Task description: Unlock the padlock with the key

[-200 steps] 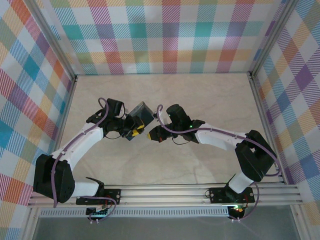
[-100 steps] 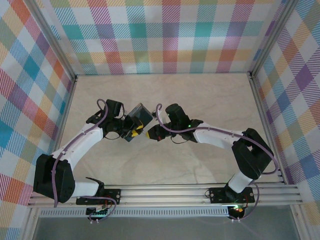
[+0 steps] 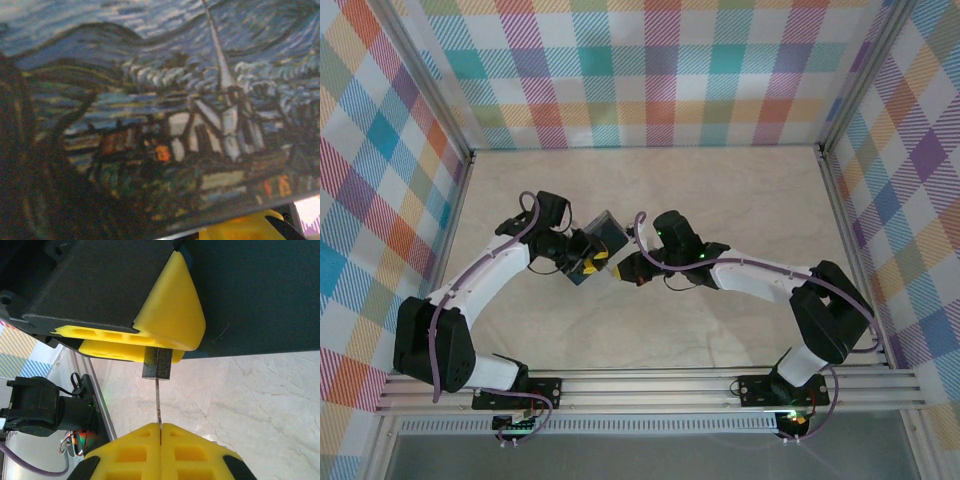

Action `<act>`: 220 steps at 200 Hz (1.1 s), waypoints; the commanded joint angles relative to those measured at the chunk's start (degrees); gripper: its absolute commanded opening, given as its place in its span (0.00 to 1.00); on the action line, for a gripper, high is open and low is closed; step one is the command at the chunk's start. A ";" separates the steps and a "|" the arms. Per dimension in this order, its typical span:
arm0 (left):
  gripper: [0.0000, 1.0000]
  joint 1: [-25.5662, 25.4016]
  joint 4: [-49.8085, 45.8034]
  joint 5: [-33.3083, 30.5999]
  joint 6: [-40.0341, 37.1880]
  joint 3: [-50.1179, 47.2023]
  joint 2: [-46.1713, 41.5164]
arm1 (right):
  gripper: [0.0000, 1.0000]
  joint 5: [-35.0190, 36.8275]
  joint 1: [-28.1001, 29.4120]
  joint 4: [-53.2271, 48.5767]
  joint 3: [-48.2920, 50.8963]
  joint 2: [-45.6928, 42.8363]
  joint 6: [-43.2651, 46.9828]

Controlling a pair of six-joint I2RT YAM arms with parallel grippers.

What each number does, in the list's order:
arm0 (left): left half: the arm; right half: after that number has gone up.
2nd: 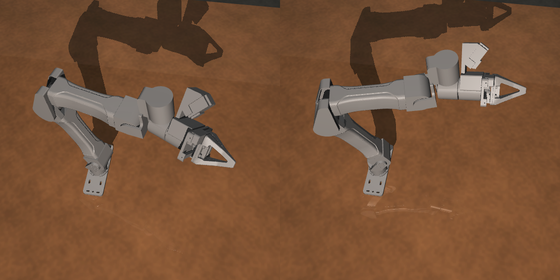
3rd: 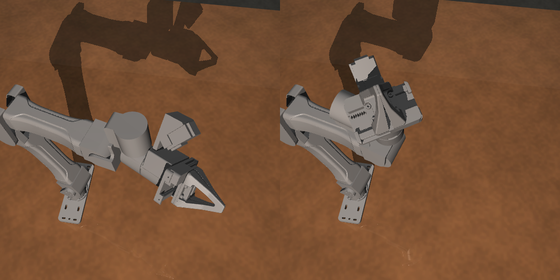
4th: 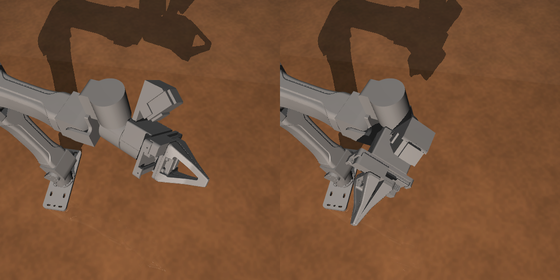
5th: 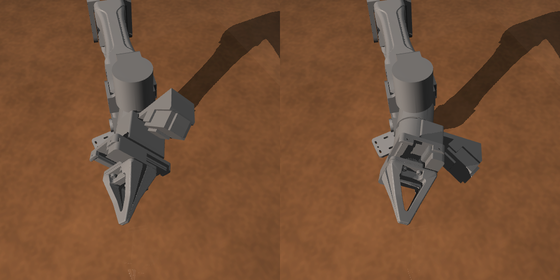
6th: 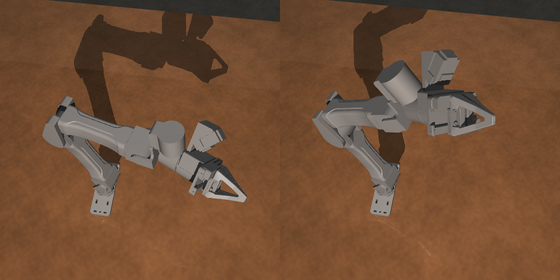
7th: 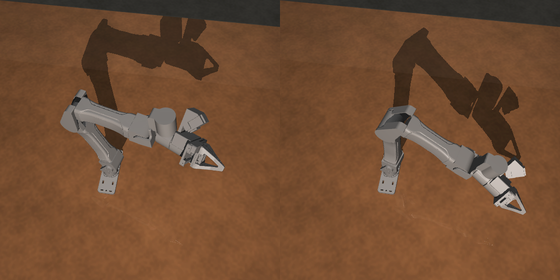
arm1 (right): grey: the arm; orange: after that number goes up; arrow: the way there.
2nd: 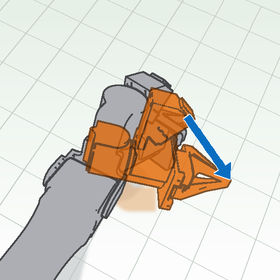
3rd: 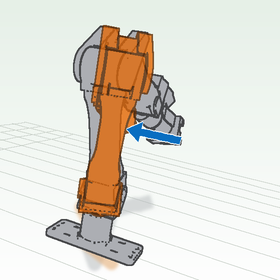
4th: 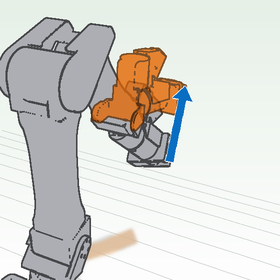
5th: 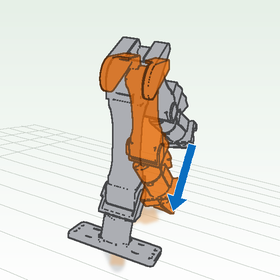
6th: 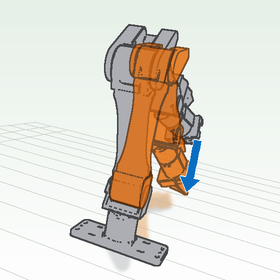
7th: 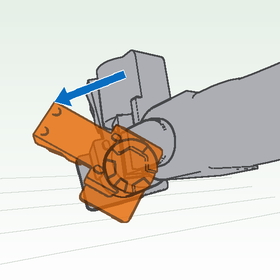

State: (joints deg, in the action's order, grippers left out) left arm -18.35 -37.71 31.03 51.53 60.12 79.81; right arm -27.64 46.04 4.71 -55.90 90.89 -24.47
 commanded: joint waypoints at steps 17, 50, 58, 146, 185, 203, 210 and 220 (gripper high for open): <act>0.00 0.51 -5.30 -1.24 -2.98 4.95 2.22 | 0.00 -0.21 -0.51 -4.30 0.89 -2.02 3.52; 0.00 0.55 -7.06 -4.22 -1.75 7.11 4.29 | 0.00 0.66 -0.50 -5.13 2.34 -3.80 4.61; 0.00 0.51 -6.32 -4.21 -0.78 7.21 4.77 | 0.00 0.73 -0.56 -5.34 2.74 -4.22 4.69; 0.00 0.51 -3.36 -4.33 3.57 7.14 5.59 | 0.00 -0.55 -0.60 -1.50 4.50 -3.45 2.61; 0.00 0.51 -2.00 -4.44 4.64 5.81 4.39 | 0.29 -2.18 -0.60 5.92 5.35 -1.08 -3.91; 0.00 0.46 -1.50 -4.40 4.84 5.79 4.44 | 0.38 -2.21 -0.15 10.96 5.44 0.28 -9.78; 0.00 0.51 -1.35 -4.48 5.04 5.78 4.39 | 0.39 -1.11 0.12 12.40 5.70 0.34 -11.46; 0.00 0.51 -1.07 -4.40 5.16 5.79 4.33 | 0.39 0.70 0.61 13.40 5.80 0.25 -12.82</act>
State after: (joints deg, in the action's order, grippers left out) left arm -18.28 -41.19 26.26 56.03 65.36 85.93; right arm -28.18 45.84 10.72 -50.85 90.65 -30.35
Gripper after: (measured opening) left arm 0.311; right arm 0.385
